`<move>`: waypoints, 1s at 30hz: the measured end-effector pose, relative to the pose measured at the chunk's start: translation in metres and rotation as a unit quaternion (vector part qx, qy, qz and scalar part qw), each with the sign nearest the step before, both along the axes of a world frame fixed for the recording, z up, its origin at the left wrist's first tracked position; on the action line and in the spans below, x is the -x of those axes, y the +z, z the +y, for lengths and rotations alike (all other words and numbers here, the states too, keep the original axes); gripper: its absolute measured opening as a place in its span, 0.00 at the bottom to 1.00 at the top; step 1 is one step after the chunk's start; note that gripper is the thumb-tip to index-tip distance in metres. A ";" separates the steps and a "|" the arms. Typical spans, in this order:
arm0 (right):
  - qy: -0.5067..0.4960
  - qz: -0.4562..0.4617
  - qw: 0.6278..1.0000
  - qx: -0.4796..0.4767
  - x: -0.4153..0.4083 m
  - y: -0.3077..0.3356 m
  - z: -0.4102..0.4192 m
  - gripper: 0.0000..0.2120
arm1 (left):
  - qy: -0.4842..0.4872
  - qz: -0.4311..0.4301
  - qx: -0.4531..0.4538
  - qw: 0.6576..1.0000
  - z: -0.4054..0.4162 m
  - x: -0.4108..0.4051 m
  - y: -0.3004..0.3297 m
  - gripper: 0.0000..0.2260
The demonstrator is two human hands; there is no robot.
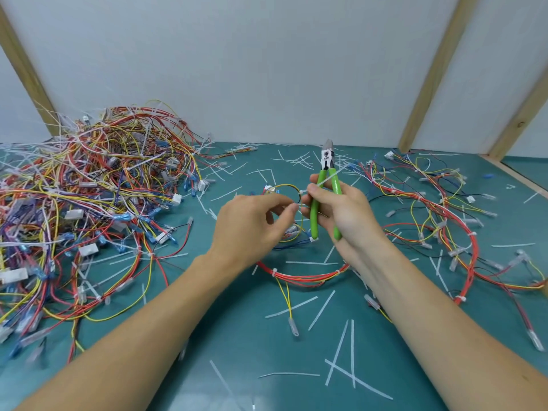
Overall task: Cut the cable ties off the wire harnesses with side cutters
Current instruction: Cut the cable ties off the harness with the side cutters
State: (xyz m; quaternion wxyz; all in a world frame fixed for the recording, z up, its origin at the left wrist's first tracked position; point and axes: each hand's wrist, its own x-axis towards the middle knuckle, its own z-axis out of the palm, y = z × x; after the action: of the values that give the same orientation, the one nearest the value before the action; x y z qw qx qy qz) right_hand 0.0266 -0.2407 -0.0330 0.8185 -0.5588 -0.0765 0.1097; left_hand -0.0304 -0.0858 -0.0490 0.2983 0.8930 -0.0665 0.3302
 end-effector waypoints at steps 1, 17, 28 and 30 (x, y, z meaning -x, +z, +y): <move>0.011 0.012 1.000 -0.017 -0.001 0.000 0.000 0.05 | -0.009 0.028 0.072 0.997 0.002 -0.003 -0.001 0.07; 0.008 -0.005 0.995 0.101 0.004 -0.006 0.006 0.11 | -0.095 0.108 0.412 0.900 0.016 -0.015 -0.006 0.05; -0.085 -0.183 0.942 0.267 0.001 -0.011 -0.002 0.12 | -0.109 0.127 0.505 0.846 0.024 -0.015 -0.001 0.05; -0.103 -0.235 0.903 0.345 -0.001 -0.014 -0.005 0.12 | -0.108 0.124 0.518 0.840 0.024 -0.015 0.000 0.05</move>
State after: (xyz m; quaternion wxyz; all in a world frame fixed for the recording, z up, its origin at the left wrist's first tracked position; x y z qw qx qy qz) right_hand 0.0274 -0.2458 -0.0469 0.5399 -0.8203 -0.1662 -0.0899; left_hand -0.0159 -0.0621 -0.0486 0.7567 0.6292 0.0554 0.1684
